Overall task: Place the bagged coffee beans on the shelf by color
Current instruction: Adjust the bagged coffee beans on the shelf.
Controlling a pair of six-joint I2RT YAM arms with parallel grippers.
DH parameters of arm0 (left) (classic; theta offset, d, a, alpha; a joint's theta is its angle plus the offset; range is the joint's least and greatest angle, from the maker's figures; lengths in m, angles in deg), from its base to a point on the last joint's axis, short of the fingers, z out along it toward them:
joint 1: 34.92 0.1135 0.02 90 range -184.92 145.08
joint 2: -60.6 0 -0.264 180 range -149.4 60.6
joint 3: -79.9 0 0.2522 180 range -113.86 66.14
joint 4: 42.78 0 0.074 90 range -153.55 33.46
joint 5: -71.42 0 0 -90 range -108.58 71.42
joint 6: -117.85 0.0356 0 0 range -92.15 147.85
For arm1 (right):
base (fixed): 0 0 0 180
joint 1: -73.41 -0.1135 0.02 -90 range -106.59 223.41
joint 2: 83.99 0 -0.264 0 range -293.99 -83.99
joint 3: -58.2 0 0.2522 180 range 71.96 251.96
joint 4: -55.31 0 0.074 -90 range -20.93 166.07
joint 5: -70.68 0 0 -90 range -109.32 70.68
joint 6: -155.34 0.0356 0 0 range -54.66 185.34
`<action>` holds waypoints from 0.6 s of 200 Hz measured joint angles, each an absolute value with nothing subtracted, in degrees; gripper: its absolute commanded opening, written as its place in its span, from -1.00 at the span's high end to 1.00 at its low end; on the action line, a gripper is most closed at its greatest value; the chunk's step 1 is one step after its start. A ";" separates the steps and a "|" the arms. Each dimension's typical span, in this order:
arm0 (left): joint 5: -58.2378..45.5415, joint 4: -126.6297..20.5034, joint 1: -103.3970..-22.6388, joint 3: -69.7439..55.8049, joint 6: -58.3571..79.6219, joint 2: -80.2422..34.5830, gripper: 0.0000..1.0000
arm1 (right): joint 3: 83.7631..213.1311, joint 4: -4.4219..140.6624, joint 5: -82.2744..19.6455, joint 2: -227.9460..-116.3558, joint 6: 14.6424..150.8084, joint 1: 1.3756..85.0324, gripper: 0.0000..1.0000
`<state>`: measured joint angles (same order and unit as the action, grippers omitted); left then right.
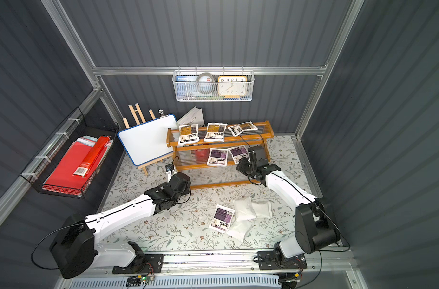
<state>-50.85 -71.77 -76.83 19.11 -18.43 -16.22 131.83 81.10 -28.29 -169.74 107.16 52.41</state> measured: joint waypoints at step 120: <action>-42.57 -70.09 -76.74 19.13 -11.61 -18.31 0.06 | 112.71 78.31 -32.81 -144.19 106.68 49.48 1.00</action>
<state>-42.57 -70.09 -76.74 19.13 -11.61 -18.31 112.71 78.31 -32.81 -144.19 106.68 49.48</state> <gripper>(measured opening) 0.452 0.037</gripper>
